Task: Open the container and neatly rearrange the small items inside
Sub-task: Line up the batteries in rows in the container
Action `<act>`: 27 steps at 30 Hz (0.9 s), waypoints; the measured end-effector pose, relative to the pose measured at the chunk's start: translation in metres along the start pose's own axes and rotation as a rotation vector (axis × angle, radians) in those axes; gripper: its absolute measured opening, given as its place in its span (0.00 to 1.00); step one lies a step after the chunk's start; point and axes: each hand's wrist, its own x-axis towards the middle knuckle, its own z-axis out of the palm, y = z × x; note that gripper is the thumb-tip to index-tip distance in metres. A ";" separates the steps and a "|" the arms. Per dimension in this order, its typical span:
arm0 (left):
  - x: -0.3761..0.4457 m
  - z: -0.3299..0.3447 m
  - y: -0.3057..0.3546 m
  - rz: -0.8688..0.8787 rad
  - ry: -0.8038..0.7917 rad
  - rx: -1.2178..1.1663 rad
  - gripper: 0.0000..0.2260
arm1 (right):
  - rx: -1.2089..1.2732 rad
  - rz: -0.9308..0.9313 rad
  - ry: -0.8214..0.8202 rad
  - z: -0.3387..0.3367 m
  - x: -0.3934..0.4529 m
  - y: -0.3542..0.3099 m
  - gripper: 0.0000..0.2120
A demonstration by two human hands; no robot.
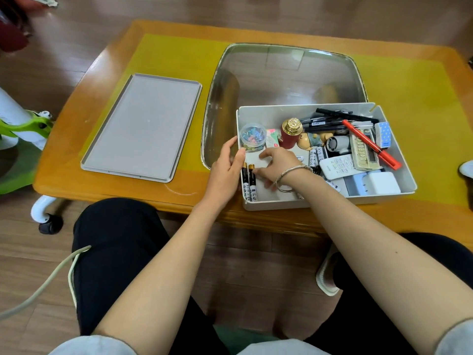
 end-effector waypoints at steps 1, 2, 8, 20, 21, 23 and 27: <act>0.000 0.000 0.000 0.001 0.000 -0.004 0.20 | -0.001 0.004 -0.014 -0.002 -0.001 0.000 0.24; 0.000 0.000 0.001 -0.002 -0.004 -0.010 0.20 | -0.001 0.012 -0.048 -0.003 -0.004 0.000 0.26; -0.002 0.000 0.003 -0.001 -0.012 -0.020 0.20 | -0.180 -0.097 -0.191 0.004 -0.012 -0.003 0.40; 0.000 -0.001 0.000 0.002 -0.019 -0.039 0.20 | -0.273 -0.274 -0.169 0.004 -0.007 -0.005 0.40; -0.001 -0.001 0.000 0.003 -0.019 -0.040 0.20 | -0.276 -0.279 -0.167 0.004 -0.008 -0.005 0.39; -0.001 -0.001 0.000 0.001 -0.021 -0.053 0.20 | -0.264 -0.276 -0.159 0.005 -0.007 -0.004 0.39; -0.001 -0.002 0.001 0.006 -0.013 -0.049 0.20 | -0.243 -0.240 -0.164 0.003 -0.010 -0.001 0.41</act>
